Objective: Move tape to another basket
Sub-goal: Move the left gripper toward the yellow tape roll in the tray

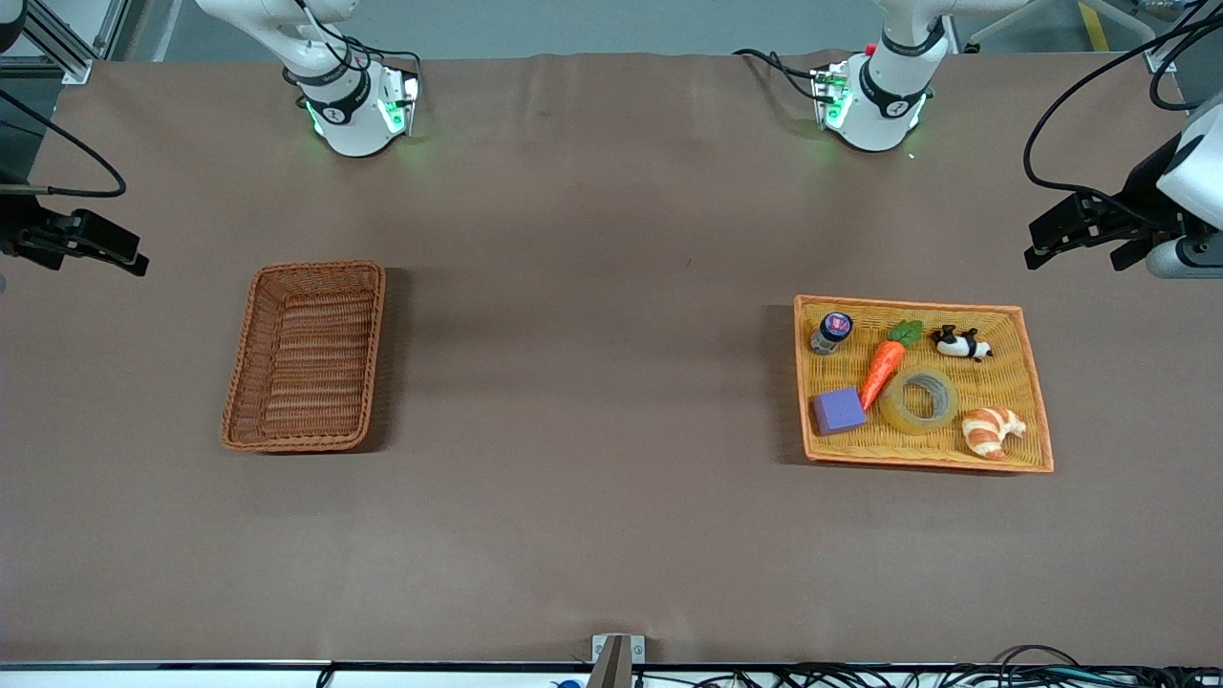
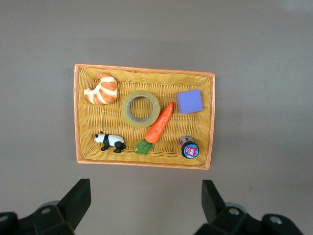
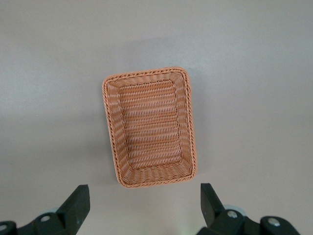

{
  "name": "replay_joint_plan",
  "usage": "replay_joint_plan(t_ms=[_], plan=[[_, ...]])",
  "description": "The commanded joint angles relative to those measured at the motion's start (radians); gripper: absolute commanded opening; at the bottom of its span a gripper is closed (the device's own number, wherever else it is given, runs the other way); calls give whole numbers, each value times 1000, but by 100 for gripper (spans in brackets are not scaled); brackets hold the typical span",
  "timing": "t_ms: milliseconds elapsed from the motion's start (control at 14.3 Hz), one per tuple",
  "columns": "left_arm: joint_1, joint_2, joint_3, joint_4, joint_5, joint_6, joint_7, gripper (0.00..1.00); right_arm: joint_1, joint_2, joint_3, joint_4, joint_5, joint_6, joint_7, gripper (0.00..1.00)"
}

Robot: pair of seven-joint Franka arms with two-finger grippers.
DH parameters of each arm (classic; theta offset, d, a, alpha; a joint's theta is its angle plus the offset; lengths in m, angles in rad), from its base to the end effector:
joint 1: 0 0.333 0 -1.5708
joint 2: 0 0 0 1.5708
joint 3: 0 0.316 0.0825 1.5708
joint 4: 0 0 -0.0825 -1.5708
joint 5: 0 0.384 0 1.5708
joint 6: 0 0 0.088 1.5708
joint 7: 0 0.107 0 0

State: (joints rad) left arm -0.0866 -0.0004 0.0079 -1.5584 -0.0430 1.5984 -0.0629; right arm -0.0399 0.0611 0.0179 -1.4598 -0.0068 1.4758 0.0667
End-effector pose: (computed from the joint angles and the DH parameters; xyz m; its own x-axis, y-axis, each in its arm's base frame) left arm 0.5555 -0.0483 0.6332 0.9992 -0.0146 0.0376 -0.0163 -0.9988 0.0454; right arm 0.5640 -0.0135 0.6341 0.9950 -0.0892 -0.0446 -0.0889 -0.9960 0.0087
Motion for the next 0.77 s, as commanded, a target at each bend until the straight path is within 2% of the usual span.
replay_joint_plan(t_ms=[0,350,700], plan=[[-8,-13,9,-9,-17,-8,11,100,-9,-30,4,-31,16,3,-13,100],[17,37,14,-9,-6,9,-5,100,-9,-30,4,-33,16,3,-11,100],[94,164,12,-32,1,118,12,100,-9,-30,4,-33,16,3,-11,100]])
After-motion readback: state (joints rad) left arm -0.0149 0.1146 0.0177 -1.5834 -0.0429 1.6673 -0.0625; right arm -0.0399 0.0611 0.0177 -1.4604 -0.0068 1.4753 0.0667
